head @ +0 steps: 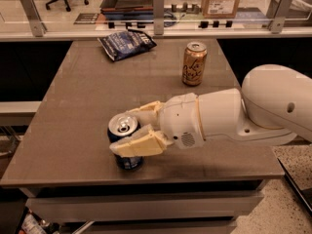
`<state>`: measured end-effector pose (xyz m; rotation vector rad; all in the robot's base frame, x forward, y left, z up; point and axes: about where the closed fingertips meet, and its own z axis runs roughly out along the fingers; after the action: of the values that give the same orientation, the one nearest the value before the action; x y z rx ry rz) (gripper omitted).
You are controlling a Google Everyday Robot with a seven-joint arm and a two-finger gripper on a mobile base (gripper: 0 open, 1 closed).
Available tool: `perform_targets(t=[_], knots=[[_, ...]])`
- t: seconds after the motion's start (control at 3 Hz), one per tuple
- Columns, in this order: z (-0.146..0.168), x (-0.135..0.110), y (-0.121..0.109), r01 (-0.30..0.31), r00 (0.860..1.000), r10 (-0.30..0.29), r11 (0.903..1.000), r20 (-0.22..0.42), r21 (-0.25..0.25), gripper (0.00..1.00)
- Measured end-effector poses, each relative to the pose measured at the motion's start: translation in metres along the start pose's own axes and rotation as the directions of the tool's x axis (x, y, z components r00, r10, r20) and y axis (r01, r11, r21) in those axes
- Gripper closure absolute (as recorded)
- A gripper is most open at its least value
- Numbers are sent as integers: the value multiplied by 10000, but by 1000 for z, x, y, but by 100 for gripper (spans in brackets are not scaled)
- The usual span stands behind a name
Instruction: Move pepsi can near blue chip bag
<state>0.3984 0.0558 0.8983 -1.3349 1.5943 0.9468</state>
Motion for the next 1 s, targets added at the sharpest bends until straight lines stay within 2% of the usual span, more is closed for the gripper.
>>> perform_targets(t=[0.33,0.67,1.0], knots=[[1,-2,2,56,10000,-56,10000,-26,-12,88],[2,-4,4,107,9999,-107,9999,-50,-22,100],[5,-11,-5,-120,9999,123,9996,-118,237,100]])
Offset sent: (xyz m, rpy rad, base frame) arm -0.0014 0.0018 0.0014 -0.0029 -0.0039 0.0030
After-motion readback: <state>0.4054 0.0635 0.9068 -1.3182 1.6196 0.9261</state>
